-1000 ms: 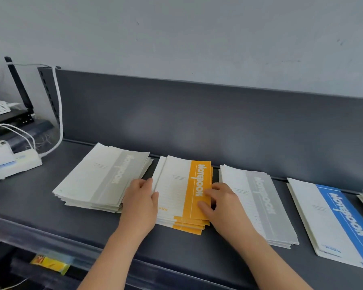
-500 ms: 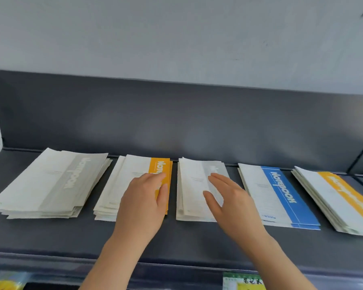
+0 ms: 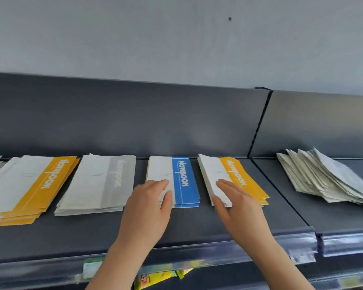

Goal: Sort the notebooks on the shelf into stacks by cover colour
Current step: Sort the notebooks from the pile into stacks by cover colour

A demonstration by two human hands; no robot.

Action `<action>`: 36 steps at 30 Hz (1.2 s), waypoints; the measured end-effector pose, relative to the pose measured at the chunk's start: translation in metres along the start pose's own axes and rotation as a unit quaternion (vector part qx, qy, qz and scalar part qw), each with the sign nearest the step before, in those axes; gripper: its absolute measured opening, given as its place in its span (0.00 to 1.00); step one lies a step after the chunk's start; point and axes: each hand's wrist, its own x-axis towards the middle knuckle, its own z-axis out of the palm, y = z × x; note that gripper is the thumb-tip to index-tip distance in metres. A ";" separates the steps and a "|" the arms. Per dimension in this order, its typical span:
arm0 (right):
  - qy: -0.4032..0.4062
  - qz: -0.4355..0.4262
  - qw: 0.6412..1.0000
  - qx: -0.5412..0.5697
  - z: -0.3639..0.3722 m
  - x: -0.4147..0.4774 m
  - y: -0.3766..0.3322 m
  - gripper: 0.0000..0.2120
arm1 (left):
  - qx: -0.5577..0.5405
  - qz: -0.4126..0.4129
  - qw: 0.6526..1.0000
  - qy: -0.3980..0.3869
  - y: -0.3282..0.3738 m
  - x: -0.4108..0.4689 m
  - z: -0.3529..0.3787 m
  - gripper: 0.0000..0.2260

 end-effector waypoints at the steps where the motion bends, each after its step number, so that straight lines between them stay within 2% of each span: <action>1: 0.003 0.007 1.000 -0.002 -0.009 -0.003 0.016 0.19 | -0.005 0.002 1.000 -0.001 0.013 0.001 0.012 0.17; 7: 0.015 0.042 0.999 -0.016 -0.046 -0.013 0.094 0.19 | -0.026 0.026 0.999 -0.021 0.076 0.004 0.073 0.15; 14: 0.041 0.077 0.996 -0.030 -0.073 -0.005 0.148 0.19 | -0.024 0.072 0.996 -0.048 0.119 0.027 0.118 0.16; 21: 0.101 0.123 0.986 -0.046 -0.100 0.010 0.195 0.17 | -0.041 0.124 0.990 -0.052 0.161 0.066 0.161 0.15; 28: 0.146 0.173 0.973 -0.036 -0.137 0.021 0.265 0.16 | -0.083 0.164 0.979 -0.088 0.212 0.088 0.208 0.14; 30: 0.138 0.192 0.971 -0.042 -0.147 0.027 0.290 0.17 | -0.097 0.164 0.977 -0.093 0.230 0.093 0.221 0.13; 33: 0.080 0.239 0.966 -0.050 -0.160 0.035 0.325 0.16 | -0.095 0.153 0.977 -0.110 0.256 0.102 0.241 0.09; 36: 0.010 0.255 0.965 -0.054 -0.165 0.042 0.350 0.11 | -0.102 0.116 0.977 -0.146 0.284 0.111 0.261 0.15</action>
